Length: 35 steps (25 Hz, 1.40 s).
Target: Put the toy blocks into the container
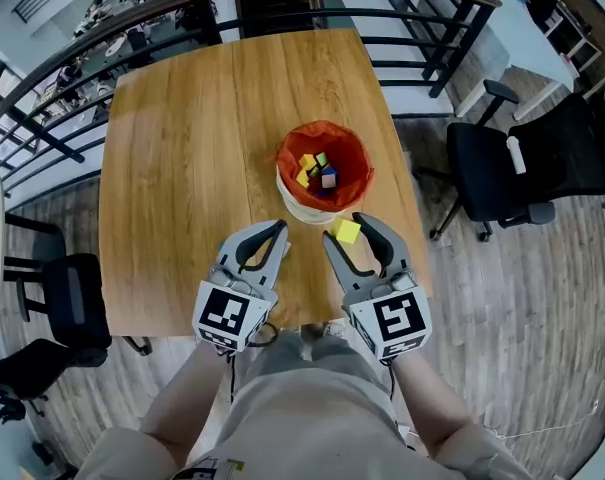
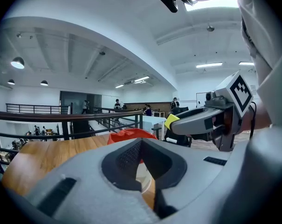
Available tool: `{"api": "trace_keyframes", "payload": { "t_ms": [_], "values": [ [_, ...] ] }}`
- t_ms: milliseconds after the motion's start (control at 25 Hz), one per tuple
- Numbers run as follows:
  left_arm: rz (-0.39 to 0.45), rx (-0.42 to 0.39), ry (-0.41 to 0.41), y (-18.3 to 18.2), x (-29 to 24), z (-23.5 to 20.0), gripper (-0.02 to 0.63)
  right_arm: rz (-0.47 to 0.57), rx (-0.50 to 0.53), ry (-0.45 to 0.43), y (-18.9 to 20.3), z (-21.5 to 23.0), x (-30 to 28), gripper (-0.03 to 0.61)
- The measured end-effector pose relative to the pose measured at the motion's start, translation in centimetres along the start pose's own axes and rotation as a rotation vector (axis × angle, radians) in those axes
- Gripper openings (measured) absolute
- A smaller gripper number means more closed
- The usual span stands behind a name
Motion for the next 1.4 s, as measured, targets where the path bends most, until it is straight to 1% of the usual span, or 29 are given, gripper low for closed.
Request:
{"api": "trace_keyframes", "payload": {
  "t_ms": [120,400,840,1160,1400],
  "values": [
    [0.010,0.001,-0.015,-0.7,0.4,-0.4,0.012,0.019,0.015,-0.004,-1.0,-0.2,0.0,0.207],
    [0.037,-0.026,-0.035,-2.4,0.3,-1.2,0.012,0.053,0.040,-0.013,-2.6,0.2,-0.8,0.207],
    [0.082,-0.038,-0.045,-5.1,-1.9,-2.1,0.012,0.089,0.081,-0.002,-5.2,2.2,-3.2,0.207],
    [0.079,-0.045,-0.040,-5.7,-4.9,-3.3,0.012,0.074,0.092,0.004,-5.9,4.0,-6.1,0.207],
    [0.053,-0.033,-0.037,-4.7,-7.0,-4.3,0.012,0.026,0.071,0.000,-4.7,5.2,-8.7,0.207]
  ]
}}
Point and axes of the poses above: the fingertips, and each gripper's own axes: x backward along the fingers, z to its right, y out of its underside, the point moved 5 cm from there along x, backward along the fingers, and after that the axes turned 2 degrees about z, right-handed, at the moved point
